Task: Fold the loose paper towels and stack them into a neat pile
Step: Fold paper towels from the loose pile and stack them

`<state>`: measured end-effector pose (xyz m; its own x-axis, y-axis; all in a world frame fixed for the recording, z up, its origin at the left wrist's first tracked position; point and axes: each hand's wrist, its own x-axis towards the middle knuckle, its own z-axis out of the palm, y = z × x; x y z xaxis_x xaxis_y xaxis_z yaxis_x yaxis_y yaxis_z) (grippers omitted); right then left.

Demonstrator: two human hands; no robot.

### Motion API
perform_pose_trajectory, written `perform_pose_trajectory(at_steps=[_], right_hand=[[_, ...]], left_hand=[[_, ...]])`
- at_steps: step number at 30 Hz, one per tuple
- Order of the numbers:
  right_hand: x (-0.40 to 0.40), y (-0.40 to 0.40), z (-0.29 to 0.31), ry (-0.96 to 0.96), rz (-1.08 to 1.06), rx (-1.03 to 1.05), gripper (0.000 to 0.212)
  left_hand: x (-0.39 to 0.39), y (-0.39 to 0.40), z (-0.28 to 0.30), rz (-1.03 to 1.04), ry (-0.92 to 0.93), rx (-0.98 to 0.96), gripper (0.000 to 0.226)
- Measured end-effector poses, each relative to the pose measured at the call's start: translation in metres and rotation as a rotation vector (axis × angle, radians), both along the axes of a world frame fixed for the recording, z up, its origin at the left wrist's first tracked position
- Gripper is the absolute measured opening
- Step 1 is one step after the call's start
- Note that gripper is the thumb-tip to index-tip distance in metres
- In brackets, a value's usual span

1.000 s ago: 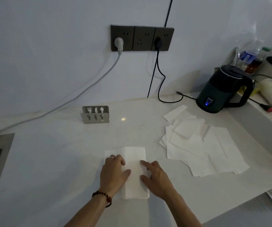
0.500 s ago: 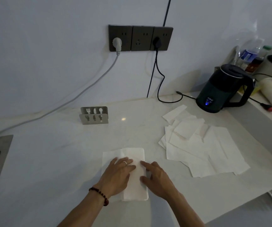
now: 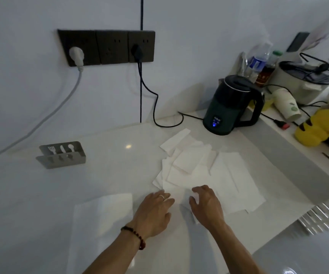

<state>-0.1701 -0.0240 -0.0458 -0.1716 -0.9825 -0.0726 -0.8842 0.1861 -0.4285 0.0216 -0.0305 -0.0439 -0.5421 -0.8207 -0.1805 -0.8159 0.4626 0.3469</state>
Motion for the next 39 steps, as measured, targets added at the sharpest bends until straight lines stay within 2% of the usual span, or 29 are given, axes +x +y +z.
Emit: perform_pose_trajectory(at_steps=[4, 7, 10, 12, 17, 18, 20, 23, 26, 27, 30, 31, 33, 36, 38, 39], right_hand=[[-0.03, -0.038, 0.002, 0.042, 0.041, 0.07, 0.045], [-0.045, -0.061, 0.003, 0.16, 0.142, 0.211, 0.067], [-0.051, -0.074, 0.003, 0.176, 0.154, 0.288, 0.082], [-0.053, -0.077, 0.002, 0.137, 0.136, 0.28, 0.076], [-0.051, -0.064, -0.003, -0.078, 0.012, 0.171, 0.026], [-0.05, -0.06, -0.004, -0.13, -0.011, 0.16, 0.025], [-0.05, -0.054, -0.006, -0.164, -0.057, 0.157, 0.042], [-0.054, -0.048, -0.006, -0.006, -0.081, 0.189, 0.066], [-0.061, -0.05, -0.005, -0.054, -0.16, 0.267, 0.066], [-0.063, -0.052, -0.004, -0.064, -0.181, 0.287, 0.059], [-0.059, -0.049, 0.001, -0.084, -0.212, 0.226, 0.016], [-0.056, -0.045, 0.002, -0.105, -0.201, 0.168, 0.01], [-0.044, -0.035, 0.005, -0.229, -0.179, 0.035, 0.012], [-0.018, -0.01, 0.022, -0.506, -0.11, -0.097, 0.011], [0.002, 0.008, 0.03, -0.504, 0.001, -0.1, 0.012], [0.01, 0.015, 0.03, -0.461, 0.048, -0.11, 0.011]], left_hand=[[-0.015, -0.011, -0.012, 0.008, -0.083, 0.08, 0.055], [-0.016, -0.013, -0.017, 0.021, -0.126, 0.102, 0.054], [-0.017, -0.013, -0.016, 0.039, -0.138, 0.104, 0.053], [-0.019, -0.013, -0.015, 0.052, -0.138, 0.101, 0.054], [-0.022, -0.01, -0.015, 0.082, -0.136, 0.133, 0.055], [-0.023, -0.01, -0.015, 0.087, -0.132, 0.141, 0.055], [-0.024, -0.01, -0.012, 0.097, -0.114, 0.16, 0.055], [-0.022, -0.006, -0.009, 0.13, -0.074, 0.175, 0.054], [-0.018, 0.0, -0.006, 0.152, -0.058, 0.159, 0.054], [-0.018, 0.001, -0.005, 0.156, -0.055, 0.159, 0.054], [-0.015, 0.008, -0.005, 0.187, -0.019, 0.181, 0.053], [-0.015, 0.01, -0.005, 0.206, 0.008, 0.185, 0.052], [-0.014, 0.014, -0.004, 0.266, 0.113, 0.186, 0.048], [-0.017, 0.014, 0.006, 0.489, 0.427, 0.248, 0.03], [-0.019, 0.012, 0.018, 0.679, 0.672, 0.368, 0.016], [-0.018, 0.011, 0.024, 0.76, 0.775, 0.45, 0.018]])
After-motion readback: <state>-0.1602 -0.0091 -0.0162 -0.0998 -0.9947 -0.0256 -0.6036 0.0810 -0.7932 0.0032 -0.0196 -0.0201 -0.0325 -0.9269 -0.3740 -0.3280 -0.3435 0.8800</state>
